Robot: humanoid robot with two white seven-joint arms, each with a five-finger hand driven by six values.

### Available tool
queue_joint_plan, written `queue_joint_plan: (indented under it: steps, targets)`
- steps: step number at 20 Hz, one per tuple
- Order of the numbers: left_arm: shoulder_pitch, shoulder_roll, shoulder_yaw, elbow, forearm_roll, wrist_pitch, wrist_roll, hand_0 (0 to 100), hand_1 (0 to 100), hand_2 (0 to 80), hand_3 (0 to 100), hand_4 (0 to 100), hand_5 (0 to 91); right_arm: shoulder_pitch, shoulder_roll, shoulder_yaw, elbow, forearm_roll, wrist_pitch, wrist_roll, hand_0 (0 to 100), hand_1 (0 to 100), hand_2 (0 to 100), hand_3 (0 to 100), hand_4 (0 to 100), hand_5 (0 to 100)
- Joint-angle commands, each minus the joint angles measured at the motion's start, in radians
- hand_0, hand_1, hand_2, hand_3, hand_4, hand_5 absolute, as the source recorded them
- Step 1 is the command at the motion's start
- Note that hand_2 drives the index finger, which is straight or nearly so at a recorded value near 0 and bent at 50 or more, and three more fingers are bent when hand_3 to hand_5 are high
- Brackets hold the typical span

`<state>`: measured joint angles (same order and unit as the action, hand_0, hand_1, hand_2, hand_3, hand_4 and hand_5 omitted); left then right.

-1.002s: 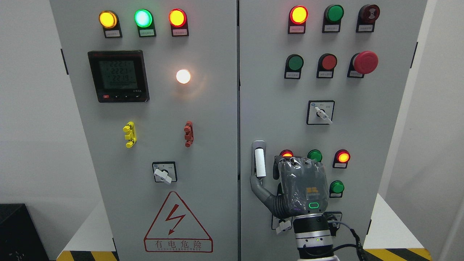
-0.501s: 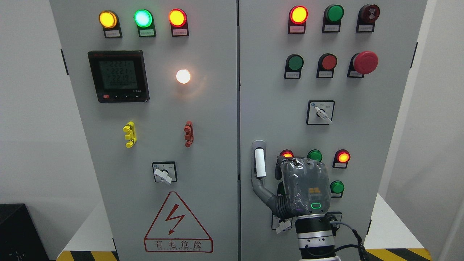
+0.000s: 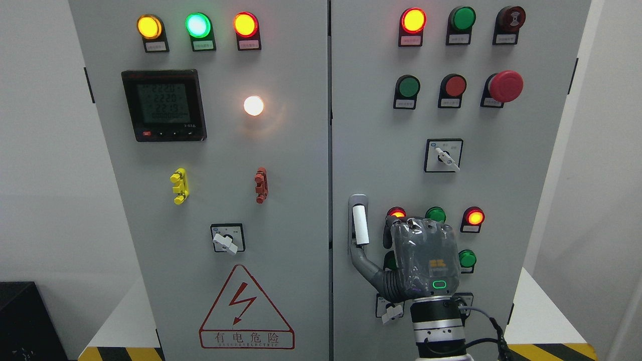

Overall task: Release door handle
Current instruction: 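Close the right hand's fingers around the silver handle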

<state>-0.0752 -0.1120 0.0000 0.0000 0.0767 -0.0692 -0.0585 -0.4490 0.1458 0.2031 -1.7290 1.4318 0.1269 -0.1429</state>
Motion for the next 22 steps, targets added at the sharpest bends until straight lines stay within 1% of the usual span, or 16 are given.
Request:
queue_joint_plan:
  steps: [1,22]
  targets:
    - [0.000,0.000,-0.021,-0.020,0.000,0.000,0.000,0,0,2.2,9,1,0.0,0.000,0.000,-0.005,-0.001,-0.001,0.002,0.000,25,39,78,100,98,91]
    - [0.000,0.000,-0.021,-0.020,0.000,0.000,0.000,0,0,2.3,9,1,0.0,0.003,0.000,-0.024,-0.009,-0.001,0.002,-0.004,28,37,78,100,98,91]
